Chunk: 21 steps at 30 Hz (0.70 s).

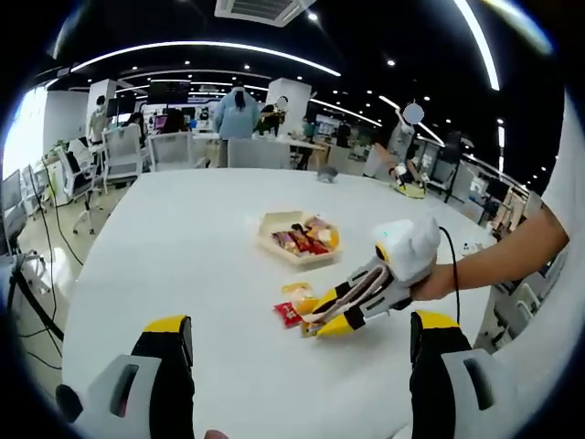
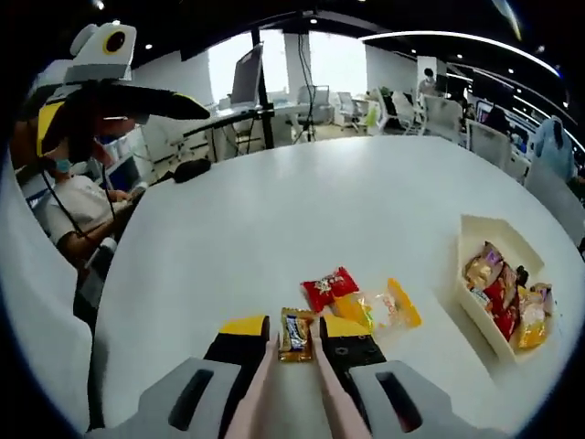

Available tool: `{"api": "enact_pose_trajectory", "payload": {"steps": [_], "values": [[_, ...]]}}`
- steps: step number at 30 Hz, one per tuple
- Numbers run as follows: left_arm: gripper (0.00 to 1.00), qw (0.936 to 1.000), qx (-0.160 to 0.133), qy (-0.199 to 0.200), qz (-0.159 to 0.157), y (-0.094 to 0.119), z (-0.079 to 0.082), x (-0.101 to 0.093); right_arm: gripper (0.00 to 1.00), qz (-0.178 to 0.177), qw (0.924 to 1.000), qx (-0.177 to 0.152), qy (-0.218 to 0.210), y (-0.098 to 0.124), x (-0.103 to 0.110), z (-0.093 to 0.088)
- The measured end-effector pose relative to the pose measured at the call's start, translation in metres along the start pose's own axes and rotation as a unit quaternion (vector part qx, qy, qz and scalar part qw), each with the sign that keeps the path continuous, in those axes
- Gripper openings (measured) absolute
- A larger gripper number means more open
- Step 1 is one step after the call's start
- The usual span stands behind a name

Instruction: Place the target food into the container with the food tongs after gripping and lifting it, then release it inside without dropping or visibly crushing the food.

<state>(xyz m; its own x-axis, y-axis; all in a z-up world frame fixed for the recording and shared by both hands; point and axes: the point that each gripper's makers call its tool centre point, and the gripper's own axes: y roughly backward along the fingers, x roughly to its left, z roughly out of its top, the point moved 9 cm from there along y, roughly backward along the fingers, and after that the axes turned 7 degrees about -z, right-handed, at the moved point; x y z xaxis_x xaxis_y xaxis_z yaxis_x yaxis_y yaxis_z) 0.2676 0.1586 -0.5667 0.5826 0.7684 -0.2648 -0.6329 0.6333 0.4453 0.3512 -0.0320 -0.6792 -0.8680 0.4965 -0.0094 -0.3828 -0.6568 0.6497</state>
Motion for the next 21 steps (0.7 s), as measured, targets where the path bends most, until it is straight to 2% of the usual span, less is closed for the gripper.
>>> {"api": "enact_pose_trajectory", "payload": {"steps": [5, 8, 10, 12, 16, 18, 19, 21], "values": [[1.00, 1.0000, 0.000, 0.001, 0.004, 0.001, 0.000, -0.001, 0.21, 0.001, 1.0000, 0.003, -0.009, 0.000, -0.001, 0.000], [1.00, 1.0000, -0.006, 0.001, 0.003, 0.002, 0.002, -0.001, 0.21, -0.003, 0.9989, 0.014, -0.044, 0.003, -0.002, 0.000], [1.00, 1.0000, -0.006, -0.001, 0.004, 0.002, 0.003, -0.001, 0.21, -0.006, 0.9985, 0.015, -0.052, 0.006, -0.002, -0.002], [1.00, 0.9999, -0.010, -0.001, 0.000, 0.002, 0.005, -0.001, 0.21, -0.016, 0.9960, 0.005, -0.088, 0.013, -0.003, -0.004], [0.99, 0.9999, -0.015, -0.003, -0.008, 0.000, 0.006, -0.002, 0.21, -0.030, 0.9910, -0.011, -0.130, 0.033, -0.002, -0.008], [0.99, 0.9998, -0.015, -0.005, -0.013, -0.001, 0.006, -0.002, 0.21, -0.050, 0.9875, -0.023, -0.148, 0.043, -0.004, -0.009], [0.99, 0.9996, -0.015, -0.008, -0.021, -0.003, 0.006, -0.003, 0.21, -0.061, 0.9831, -0.031, -0.170, 0.054, -0.004, -0.011], [0.99, 0.9992, -0.016, -0.014, -0.034, -0.006, 0.007, -0.005, 0.21, -0.080, 0.9795, -0.038, -0.181, 0.068, -0.004, -0.014]]}}
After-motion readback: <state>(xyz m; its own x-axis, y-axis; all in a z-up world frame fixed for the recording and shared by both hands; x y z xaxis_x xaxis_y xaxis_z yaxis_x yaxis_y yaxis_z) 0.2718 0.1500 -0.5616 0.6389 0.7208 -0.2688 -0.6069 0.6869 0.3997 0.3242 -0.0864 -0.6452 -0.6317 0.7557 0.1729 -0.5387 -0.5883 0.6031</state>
